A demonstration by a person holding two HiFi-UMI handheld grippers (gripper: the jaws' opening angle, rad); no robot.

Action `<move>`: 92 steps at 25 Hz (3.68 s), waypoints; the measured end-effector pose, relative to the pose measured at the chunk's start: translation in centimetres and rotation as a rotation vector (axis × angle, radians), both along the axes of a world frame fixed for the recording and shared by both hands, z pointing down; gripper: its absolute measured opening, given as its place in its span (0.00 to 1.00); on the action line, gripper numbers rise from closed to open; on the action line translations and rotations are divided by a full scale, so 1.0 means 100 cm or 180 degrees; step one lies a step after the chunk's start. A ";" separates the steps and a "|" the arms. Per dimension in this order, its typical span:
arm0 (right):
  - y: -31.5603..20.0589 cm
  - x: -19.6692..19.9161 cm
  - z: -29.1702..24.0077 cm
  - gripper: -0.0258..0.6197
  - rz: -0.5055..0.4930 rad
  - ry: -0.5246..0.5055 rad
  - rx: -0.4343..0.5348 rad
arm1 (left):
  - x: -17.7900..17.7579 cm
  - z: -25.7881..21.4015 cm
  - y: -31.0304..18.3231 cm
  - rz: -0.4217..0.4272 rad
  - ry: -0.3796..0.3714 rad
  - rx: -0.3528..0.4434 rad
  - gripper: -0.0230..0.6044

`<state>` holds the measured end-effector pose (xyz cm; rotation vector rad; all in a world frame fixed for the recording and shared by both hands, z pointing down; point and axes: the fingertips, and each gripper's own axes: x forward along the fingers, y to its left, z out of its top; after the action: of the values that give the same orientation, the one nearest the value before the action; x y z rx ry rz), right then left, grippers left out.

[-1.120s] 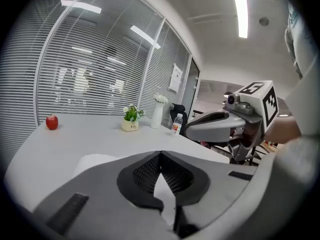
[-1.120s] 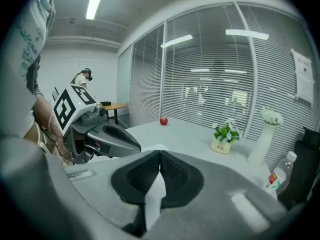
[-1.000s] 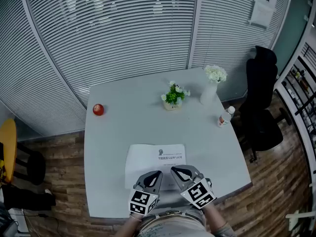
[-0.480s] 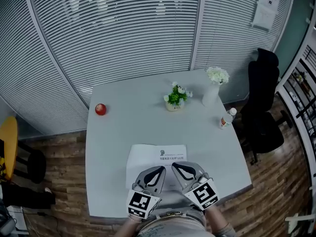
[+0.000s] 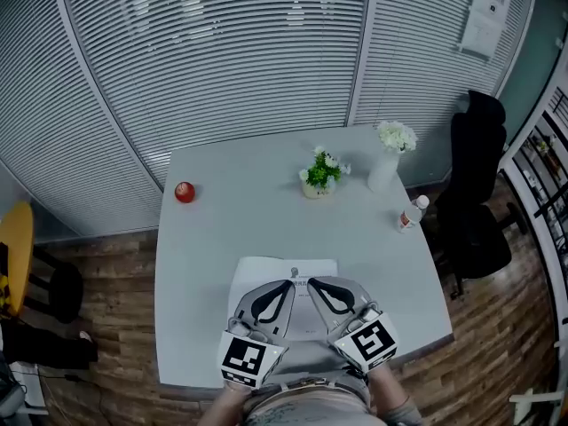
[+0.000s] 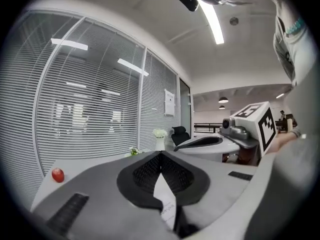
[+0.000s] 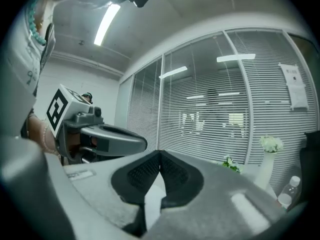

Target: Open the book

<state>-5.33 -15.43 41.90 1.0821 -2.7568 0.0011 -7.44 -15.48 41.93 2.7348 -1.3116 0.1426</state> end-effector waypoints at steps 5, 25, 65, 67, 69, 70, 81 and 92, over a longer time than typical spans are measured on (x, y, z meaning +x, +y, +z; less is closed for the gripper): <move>0.002 -0.005 -0.007 0.04 -0.0120 0.0001 0.0072 | 0.001 -0.013 -0.001 0.0034 0.0216 -0.0024 0.03; 0.031 0.028 -0.008 0.04 -0.0314 0.0026 0.0111 | 0.025 -0.006 0.032 -0.0074 0.0161 -0.0259 0.03; 0.070 0.065 0.036 0.04 -0.0363 -0.0017 -0.0303 | 0.047 0.025 0.079 -0.0286 0.0330 -0.0488 0.03; 0.069 0.062 0.036 0.04 -0.0363 -0.0006 -0.0299 | 0.044 0.027 0.078 -0.0281 0.0337 -0.0504 0.03; 0.068 0.058 0.037 0.04 -0.0366 0.0019 -0.0307 | 0.040 0.028 0.076 -0.0265 0.0400 -0.0528 0.03; 0.068 0.056 0.038 0.04 -0.0368 0.0046 -0.0309 | 0.039 0.027 0.074 -0.0254 0.0436 -0.0542 0.03; 0.062 0.042 0.045 0.04 -0.0377 0.0222 -0.0309 | 0.035 0.033 0.066 -0.0114 0.0519 -0.0643 0.03; 0.053 0.034 0.056 0.04 -0.0344 0.0342 -0.0424 | 0.021 0.037 0.058 -0.0104 0.0483 -0.0668 0.03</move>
<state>-1.93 -10.18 47.52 0.8726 -2.6725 0.1075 -5.31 -9.67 45.66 2.4950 -1.2250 0.0644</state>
